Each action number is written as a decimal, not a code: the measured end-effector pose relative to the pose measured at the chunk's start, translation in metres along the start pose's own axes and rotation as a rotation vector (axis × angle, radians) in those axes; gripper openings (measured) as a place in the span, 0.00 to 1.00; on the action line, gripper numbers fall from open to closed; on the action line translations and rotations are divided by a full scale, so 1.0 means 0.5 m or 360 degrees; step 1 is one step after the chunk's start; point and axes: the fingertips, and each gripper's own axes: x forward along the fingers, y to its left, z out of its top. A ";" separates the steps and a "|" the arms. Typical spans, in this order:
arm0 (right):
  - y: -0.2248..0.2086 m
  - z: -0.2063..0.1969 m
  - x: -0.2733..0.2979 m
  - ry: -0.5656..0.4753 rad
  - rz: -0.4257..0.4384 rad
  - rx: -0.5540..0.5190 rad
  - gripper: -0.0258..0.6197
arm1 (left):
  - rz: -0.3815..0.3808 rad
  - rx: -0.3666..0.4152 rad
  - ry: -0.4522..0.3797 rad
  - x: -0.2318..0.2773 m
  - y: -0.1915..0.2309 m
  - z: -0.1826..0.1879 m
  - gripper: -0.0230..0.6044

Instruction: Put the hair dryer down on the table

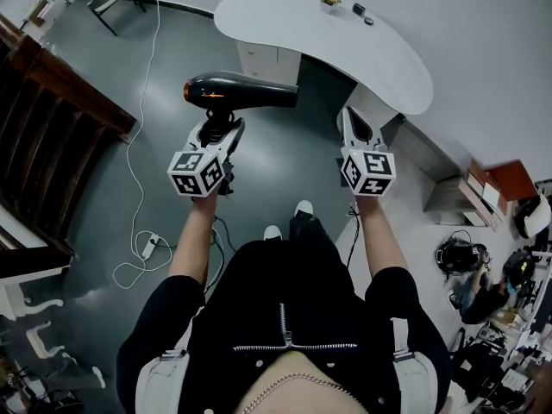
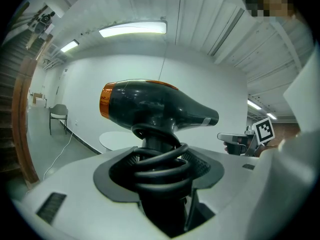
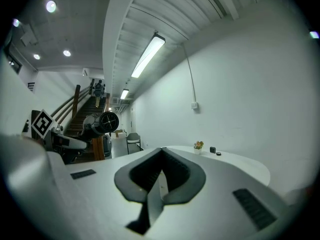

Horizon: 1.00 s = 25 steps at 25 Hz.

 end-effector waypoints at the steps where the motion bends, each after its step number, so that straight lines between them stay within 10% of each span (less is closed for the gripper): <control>1: -0.006 -0.001 0.006 0.0002 -0.0002 0.0002 0.05 | -0.0002 0.0001 0.0001 0.007 0.000 0.000 0.48; 25: -0.280 0.047 0.308 0.0006 0.0170 0.0030 0.05 | 0.0161 -0.0019 -0.0023 0.359 0.008 0.091 0.48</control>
